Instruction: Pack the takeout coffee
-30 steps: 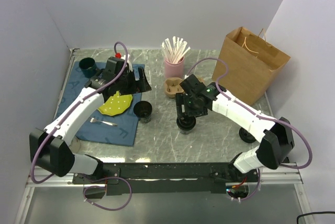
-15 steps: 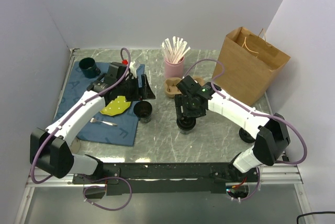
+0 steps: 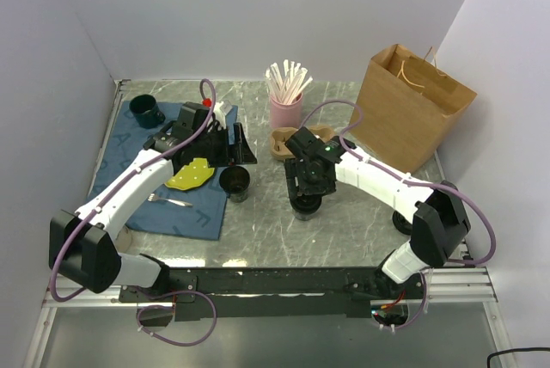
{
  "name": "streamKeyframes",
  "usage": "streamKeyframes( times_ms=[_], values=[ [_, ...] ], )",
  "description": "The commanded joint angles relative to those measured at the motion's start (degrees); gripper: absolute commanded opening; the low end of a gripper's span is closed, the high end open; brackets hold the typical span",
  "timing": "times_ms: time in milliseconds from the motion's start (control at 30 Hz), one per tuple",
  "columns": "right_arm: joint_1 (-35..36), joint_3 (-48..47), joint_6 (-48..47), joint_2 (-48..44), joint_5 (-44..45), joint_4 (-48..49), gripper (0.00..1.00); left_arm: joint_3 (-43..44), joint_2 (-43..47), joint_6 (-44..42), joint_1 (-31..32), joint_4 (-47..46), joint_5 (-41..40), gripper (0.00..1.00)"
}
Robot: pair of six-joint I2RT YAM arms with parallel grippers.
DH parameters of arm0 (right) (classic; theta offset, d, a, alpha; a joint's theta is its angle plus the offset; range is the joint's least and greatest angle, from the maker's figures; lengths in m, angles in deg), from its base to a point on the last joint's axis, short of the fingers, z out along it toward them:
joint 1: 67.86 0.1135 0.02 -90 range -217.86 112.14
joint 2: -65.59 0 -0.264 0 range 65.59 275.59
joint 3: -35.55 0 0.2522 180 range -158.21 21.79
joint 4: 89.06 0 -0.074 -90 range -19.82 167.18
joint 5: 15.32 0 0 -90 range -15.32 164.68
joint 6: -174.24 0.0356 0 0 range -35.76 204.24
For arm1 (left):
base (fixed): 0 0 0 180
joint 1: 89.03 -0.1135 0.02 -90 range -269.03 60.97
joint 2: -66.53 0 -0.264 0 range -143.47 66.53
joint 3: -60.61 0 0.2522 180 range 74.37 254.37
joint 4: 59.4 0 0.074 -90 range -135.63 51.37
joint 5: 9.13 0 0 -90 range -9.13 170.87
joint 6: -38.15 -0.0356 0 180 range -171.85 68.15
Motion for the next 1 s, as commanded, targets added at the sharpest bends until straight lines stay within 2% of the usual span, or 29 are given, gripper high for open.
streamKeyframes(
  times_ms=[0, 267, 500, 700, 833, 967],
  values=[
    [1.2, -0.3, 0.5, 0.6, 4.7, -1.3, 0.79, 0.2, 0.6, -0.8, 0.1, -1.4, 0.3, 0.83],
    [1.5, -0.6, 1.0, 2.0, 7.5, -3.7, 0.68, 0.2, 0.5, -0.7, 0.1, -1.4, -0.8, 0.84],
    [2.8, -0.2, 2.6, 4.5, 8.9, -4.6, 0.66, 0.0, 0.3, -0.8, 0.1, -1.1, -2.5, 0.85],
    [2.7, -0.7, 3.2, 2.6, 11.2, -6.2, 0.65, 0.5, 0.3, -1.1, 0.1, -0.3, -3.8, 0.86],
    [0.2, -0.2, 3.0, 0.6, 11.6, -6.7, 0.65, 1.0, 0.3, -1.3, 0.1, 0.3, -4.5, 0.86],
    [-5.5, 1.3, 1.4, -1.9, 10.9, -6.4, 0.65, 0.8, 0.4, -1.4, 0.1, 0.6, -4.7, 0.86]
  ],
)
